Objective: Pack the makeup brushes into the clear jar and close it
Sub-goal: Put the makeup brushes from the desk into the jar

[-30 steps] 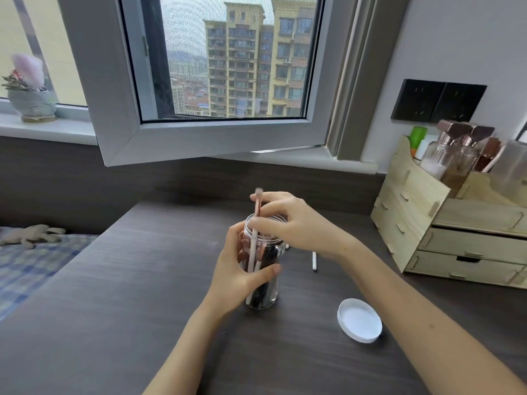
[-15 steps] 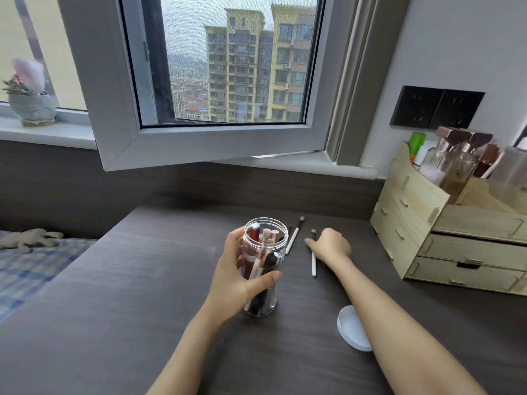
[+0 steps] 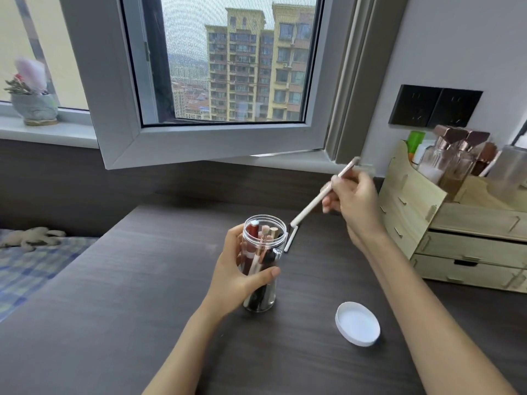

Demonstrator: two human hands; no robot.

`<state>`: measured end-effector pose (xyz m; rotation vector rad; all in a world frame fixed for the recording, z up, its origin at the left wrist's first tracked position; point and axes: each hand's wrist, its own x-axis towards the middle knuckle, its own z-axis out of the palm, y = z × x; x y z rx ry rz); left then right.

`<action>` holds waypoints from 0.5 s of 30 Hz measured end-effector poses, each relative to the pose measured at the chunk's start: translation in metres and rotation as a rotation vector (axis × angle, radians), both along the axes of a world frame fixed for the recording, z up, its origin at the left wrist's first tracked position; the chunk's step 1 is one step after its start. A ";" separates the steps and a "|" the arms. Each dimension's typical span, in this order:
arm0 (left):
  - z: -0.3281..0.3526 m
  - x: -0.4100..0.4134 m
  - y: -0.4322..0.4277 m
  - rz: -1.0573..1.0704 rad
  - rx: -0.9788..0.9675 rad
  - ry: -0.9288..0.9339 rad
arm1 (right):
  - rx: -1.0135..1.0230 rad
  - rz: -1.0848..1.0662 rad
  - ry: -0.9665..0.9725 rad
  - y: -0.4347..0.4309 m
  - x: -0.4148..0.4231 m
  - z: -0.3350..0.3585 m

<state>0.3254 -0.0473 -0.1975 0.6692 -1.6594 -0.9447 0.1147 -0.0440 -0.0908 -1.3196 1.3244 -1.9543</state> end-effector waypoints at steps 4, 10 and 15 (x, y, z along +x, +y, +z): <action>0.000 0.000 0.002 -0.013 0.013 0.016 | -0.167 0.170 0.153 0.031 0.044 0.026; 0.001 -0.001 0.001 -0.029 0.014 0.019 | 0.141 0.092 0.748 0.034 0.083 0.012; 0.002 0.000 0.001 -0.016 0.016 0.004 | 0.226 0.254 0.838 0.028 0.079 0.005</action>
